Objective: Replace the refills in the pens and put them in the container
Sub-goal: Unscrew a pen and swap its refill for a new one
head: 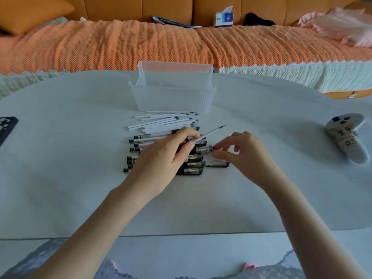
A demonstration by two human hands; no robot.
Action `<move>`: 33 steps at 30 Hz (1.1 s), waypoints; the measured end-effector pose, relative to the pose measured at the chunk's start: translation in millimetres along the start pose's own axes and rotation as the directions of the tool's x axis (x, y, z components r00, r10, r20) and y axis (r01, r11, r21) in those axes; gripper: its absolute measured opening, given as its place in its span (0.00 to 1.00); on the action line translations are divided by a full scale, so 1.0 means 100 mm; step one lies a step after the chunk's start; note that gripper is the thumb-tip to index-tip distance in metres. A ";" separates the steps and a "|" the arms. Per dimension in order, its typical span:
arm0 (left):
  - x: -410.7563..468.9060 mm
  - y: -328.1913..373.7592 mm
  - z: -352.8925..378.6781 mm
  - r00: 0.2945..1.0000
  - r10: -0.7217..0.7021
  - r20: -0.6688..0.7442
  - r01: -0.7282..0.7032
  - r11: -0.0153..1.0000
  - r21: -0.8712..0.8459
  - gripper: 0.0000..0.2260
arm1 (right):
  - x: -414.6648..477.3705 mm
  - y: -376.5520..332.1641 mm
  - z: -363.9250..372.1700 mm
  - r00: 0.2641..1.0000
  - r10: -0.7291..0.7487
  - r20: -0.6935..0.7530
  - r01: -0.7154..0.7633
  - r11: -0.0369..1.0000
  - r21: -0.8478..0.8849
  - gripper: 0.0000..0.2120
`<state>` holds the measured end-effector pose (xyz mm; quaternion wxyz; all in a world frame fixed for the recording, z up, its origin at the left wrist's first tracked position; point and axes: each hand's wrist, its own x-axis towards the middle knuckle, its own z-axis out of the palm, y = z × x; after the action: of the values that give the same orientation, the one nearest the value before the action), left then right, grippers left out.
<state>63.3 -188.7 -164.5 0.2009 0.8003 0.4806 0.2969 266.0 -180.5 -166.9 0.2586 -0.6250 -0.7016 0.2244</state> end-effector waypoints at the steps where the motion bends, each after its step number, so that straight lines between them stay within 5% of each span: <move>1: 0.00 0.01 0.01 1.000 -0.002 0.002 0.002 1.000 0.001 0.07 | 0.00 0.00 -0.01 1.000 -0.002 -0.006 0.002 1.000 0.010 0.03; 5: 0.01 0.02 0.03 1.000 -0.009 -0.019 0.008 1.000 -0.025 0.07 | -0.01 -0.03 -0.09 0.995 0.067 -0.072 -0.044 0.956 0.290 0.03; 9: 0.03 0.04 0.04 1.000 0.007 -0.025 -0.009 0.997 -0.081 0.07 | -0.04 -0.17 -0.08 0.992 0.102 0.070 -0.120 0.655 0.746 0.08; 14: 0.05 0.05 0.03 0.999 0.021 -0.026 -0.023 0.998 -0.059 0.08 | -0.01 -0.22 -0.01 0.980 0.176 0.095 -0.162 0.422 0.892 0.07; 17: 0.05 0.03 0.01 1.000 -0.006 -0.016 0.006 0.999 -0.035 0.08 | 0.08 -0.16 -0.17 0.954 0.299 -0.031 -0.092 0.389 0.916 0.04; 20: 0.03 0.01 0.00 1.000 -0.014 -0.014 0.014 1.000 -0.002 0.08 | 0.18 -0.03 -0.36 0.898 0.353 -0.263 -0.015 0.622 0.783 0.06; 24: 0.02 -0.02 -0.02 1.000 -0.016 -0.016 0.016 1.000 0.013 0.06 | 0.31 0.20 -0.33 0.885 0.310 -0.346 -0.194 0.923 0.332 0.06; 27: 0.01 -0.03 -0.04 1.000 -0.024 -0.009 0.024 1.000 0.011 0.03 | 0.35 0.35 -0.20 0.885 0.316 -0.343 -0.323 0.946 0.037 0.06; 33: 0.02 -0.05 -0.09 0.999 -0.035 -0.038 0.036 0.999 0.028 0.02 | 0.37 0.33 -0.12 0.882 0.318 -0.348 -0.397 0.899 -0.185 0.11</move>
<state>54.9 -184.7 -160.7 0.1855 0.7886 0.5028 0.3014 295.2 -139.5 -175.8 0.2376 -0.7993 -0.5465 0.0776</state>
